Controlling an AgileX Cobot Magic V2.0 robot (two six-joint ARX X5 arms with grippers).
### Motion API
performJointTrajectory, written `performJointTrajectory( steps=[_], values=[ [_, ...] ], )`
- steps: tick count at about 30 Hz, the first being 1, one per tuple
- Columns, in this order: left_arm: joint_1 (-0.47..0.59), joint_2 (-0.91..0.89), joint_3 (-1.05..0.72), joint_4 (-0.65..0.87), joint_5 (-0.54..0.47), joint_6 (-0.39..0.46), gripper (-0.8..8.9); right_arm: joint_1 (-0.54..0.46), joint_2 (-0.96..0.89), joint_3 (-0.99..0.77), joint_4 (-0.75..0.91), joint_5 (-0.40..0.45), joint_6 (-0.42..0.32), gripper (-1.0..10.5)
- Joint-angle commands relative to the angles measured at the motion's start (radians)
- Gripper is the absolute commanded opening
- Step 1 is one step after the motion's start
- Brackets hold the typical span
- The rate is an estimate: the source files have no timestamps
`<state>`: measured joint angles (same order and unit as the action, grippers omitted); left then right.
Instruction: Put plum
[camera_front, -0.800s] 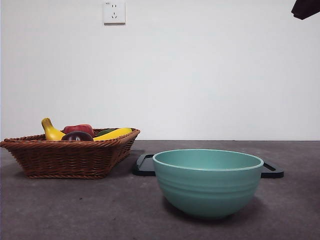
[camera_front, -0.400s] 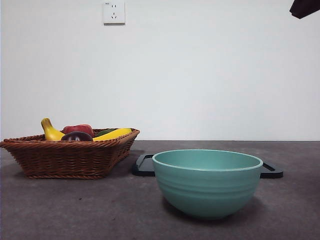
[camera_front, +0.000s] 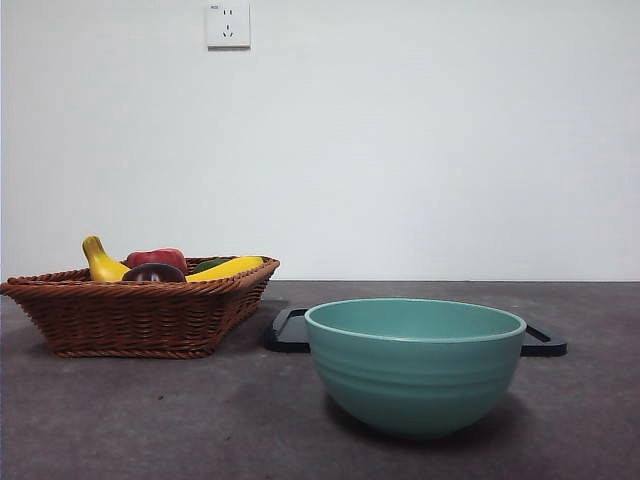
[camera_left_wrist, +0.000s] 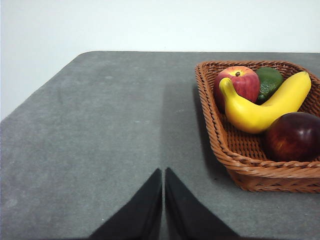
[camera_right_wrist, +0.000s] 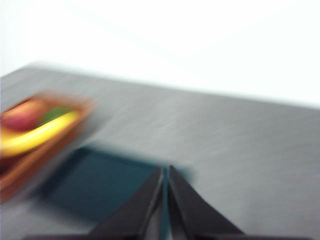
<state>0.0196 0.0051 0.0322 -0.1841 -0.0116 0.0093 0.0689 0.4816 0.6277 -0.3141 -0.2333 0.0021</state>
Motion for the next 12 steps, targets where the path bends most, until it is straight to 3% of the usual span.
performJointTrajectory(
  steps=[1, 5, 12],
  values=[
    [0.003, -0.002, -0.021, -0.006, -0.001, -0.003, 0.07, -0.064, -0.067, -0.109, 0.101, 0.0, -0.014, 0.0],
    [0.003, -0.002, -0.021, -0.006, -0.001, -0.003, 0.07, -0.117, -0.195, -0.27, 0.217, 0.027, -0.013, 0.0],
    [0.003, -0.002, -0.021, -0.006, -0.002, -0.003, 0.07, -0.126, -0.39, -0.454, 0.315, 0.086, -0.006, 0.1]
  ],
)
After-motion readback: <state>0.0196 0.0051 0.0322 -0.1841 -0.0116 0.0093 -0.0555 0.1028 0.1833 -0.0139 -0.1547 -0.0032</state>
